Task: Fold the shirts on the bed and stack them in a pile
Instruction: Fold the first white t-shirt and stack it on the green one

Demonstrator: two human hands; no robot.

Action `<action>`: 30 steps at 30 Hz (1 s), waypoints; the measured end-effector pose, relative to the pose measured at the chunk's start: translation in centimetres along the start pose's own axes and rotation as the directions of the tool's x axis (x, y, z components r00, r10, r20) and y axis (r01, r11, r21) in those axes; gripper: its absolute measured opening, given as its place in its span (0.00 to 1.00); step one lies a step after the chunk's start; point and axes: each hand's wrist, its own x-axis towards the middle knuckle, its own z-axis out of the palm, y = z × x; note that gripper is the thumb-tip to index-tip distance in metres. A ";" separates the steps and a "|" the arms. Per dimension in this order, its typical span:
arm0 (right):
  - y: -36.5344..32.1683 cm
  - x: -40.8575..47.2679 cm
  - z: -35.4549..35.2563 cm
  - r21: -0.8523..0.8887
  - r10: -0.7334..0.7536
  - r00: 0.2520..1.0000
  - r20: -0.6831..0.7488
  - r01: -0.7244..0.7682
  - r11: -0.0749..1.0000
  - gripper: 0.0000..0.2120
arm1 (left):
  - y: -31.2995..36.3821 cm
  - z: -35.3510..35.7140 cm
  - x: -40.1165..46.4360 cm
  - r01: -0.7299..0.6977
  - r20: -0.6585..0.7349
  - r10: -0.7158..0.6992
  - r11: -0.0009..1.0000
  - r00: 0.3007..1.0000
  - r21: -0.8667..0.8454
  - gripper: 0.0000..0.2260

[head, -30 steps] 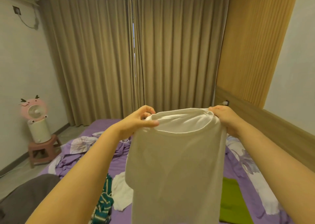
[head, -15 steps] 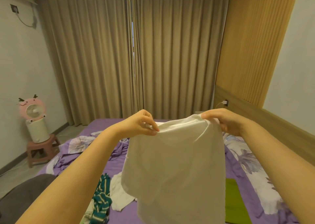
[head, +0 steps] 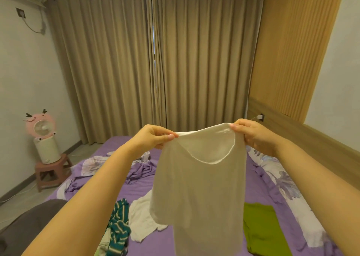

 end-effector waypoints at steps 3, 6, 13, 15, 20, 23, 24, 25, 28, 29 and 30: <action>0.1 0.1 0.2 -0.064 -0.018 1.000 0.010 0.019 0.998 0.10 | -0.7 0.4 -0.1 0.023 0.017 -0.021 0.993 1.000 -0.120 0.06; 0.4 0.3 -0.6 -0.051 -0.035 0.999 0.035 0.037 0.998 0.13 | -1.1 0.8 -0.4 0.059 0.017 -0.057 0.991 0.998 -0.117 0.03; 1.4 -0.1 -1.1 -0.118 0.015 0.999 0.040 -0.010 0.993 0.10 | -0.7 1.0 -1.1 0.081 0.104 -0.068 0.988 0.992 -0.130 0.06; 1.8 -0.3 -0.8 -0.140 0.021 1.000 0.014 -0.019 0.990 0.07 | -0.7 0.7 -1.3 0.072 0.166 -0.067 0.997 0.984 -0.028 0.08; 2.1 -0.4 0.2 -0.199 -0.008 0.999 -0.045 -0.002 0.980 0.07 | -1.1 0.9 -1.2 0.049 0.259 -0.145 0.937 0.955 0.346 0.19; 1.9 -0.5 0.8 -0.217 -0.011 0.998 -0.057 -0.002 0.976 0.06 | -1.8 1.5 -1.0 -0.005 0.163 -0.108 0.820 0.981 0.572 0.21; 2.0 -0.5 0.9 -0.219 -0.007 0.998 -0.063 -0.007 0.976 0.07 | -2.1 1.7 -0.9 -0.019 0.134 -0.073 0.812 0.988 0.583 0.20; 2.0 -0.3 0.9 -0.230 -0.002 0.997 -0.082 -0.017 0.973 0.08 | -2.3 1.7 -0.9 -0.039 0.110 -0.032 0.814 0.993 0.580 0.18; 2.4 0.0 0.7 -0.295 -0.034 0.978 -0.204 -0.028 0.955 0.17 | -2.4 1.9 -0.8 -0.131 0.033 0.136 0.820 0.990 0.557 0.12; 2.3 0.0 0.6 -0.299 -0.051 0.967 -0.249 -0.027 0.954 0.19 | -2.2 2.0 -0.8 -0.157 0.003 0.182 0.840 0.983 0.519 0.11; 2.3 0.0 0.6 -0.283 -0.062 0.957 -0.283 -0.022 0.959 0.22 | -1.9 2.2 -0.9 -0.166 -0.034 0.206 0.866 0.978 0.472 0.10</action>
